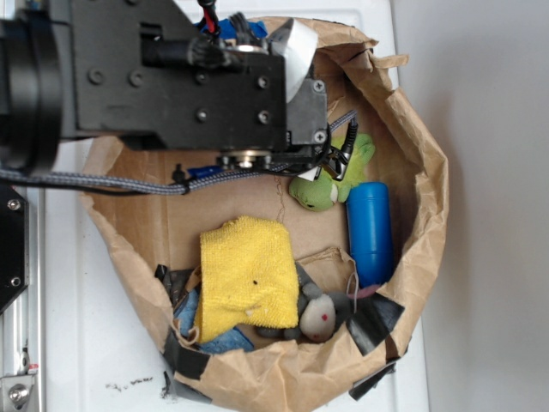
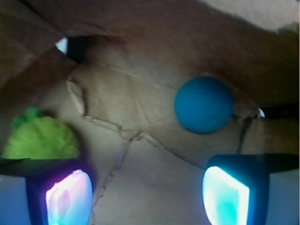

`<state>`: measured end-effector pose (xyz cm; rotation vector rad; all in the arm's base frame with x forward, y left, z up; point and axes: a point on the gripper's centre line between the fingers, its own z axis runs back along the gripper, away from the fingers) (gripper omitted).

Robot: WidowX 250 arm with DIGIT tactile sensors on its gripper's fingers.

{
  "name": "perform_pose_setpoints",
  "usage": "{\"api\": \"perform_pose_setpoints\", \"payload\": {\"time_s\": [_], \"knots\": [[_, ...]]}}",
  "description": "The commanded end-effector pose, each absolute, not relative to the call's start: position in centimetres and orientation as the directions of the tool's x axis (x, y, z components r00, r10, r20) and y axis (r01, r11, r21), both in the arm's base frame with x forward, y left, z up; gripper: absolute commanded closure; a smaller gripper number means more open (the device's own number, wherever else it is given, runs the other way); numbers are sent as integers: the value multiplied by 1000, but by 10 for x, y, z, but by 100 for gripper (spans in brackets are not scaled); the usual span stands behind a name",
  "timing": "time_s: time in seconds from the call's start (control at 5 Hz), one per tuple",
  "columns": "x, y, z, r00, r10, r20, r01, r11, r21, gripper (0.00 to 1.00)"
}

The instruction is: Grab the blue ball.

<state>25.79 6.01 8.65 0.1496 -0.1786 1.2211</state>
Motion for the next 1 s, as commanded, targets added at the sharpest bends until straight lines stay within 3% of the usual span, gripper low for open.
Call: {"api": "perform_pose_setpoints", "payload": {"time_s": [0.0, 0.6, 0.8], "knots": [[249, 66, 101, 254, 945, 208, -965, 233, 122, 0], [224, 63, 90, 178, 959, 220, -984, 175, 34, 0], [227, 64, 87, 141, 966, 216, -990, 134, 44, 0]]}}
